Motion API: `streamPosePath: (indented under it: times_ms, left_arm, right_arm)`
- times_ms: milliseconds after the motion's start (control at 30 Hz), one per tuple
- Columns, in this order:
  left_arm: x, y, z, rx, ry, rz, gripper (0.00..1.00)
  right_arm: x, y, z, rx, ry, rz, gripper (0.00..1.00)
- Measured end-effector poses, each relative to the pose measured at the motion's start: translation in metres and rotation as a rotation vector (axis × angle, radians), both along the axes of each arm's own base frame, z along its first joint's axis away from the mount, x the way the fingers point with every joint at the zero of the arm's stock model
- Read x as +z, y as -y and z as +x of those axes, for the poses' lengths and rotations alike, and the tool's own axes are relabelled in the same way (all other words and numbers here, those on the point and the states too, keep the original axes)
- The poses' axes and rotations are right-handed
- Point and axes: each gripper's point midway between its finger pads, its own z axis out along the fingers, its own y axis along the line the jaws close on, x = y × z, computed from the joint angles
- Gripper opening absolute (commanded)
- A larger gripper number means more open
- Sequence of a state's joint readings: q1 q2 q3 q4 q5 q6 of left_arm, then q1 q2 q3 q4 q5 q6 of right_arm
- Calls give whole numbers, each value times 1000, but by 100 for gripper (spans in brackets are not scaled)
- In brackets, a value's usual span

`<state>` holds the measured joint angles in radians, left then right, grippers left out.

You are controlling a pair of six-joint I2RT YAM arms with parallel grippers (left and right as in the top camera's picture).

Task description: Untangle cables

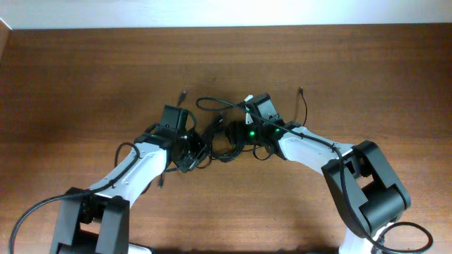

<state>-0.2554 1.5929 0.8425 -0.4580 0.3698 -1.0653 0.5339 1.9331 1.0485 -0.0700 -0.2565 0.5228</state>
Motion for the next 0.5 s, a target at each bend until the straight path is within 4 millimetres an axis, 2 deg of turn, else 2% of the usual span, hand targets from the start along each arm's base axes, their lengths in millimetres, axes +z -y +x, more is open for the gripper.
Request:
streamPosePath:
  times_ms: [33, 100, 133, 167, 267, 367, 500]
  left_arm:
    - [5, 0, 1, -9, -1, 3, 21]
    - [11, 0, 1, -24, -9, 11, 36]
    - [11, -1, -3, -24, -22, 15, 38]
    - [9, -2, -8, -28, -42, 21, 37]
    - [7, -2, -12, -8, -70, 20, 28]
    - [-4, 2, -19, 5, -111, 22, 31]
    - [-5, 9, -22, 28, -132, 14, 33]
  right_arm:
    - [0, 0, 0, 0, 0, 0, 64]
    - [0, 0, 0, 1, 1, 0, 64]
    - [0, 0, 0, 0, 0, 0, 64]
    - [0, 0, 0, 0, 1, 0, 64]
    - [0, 0, 0, 0, 0, 0, 64]
    - [0, 0, 0, 0, 0, 0, 64]
    - [0, 0, 0, 0, 1, 0, 64]
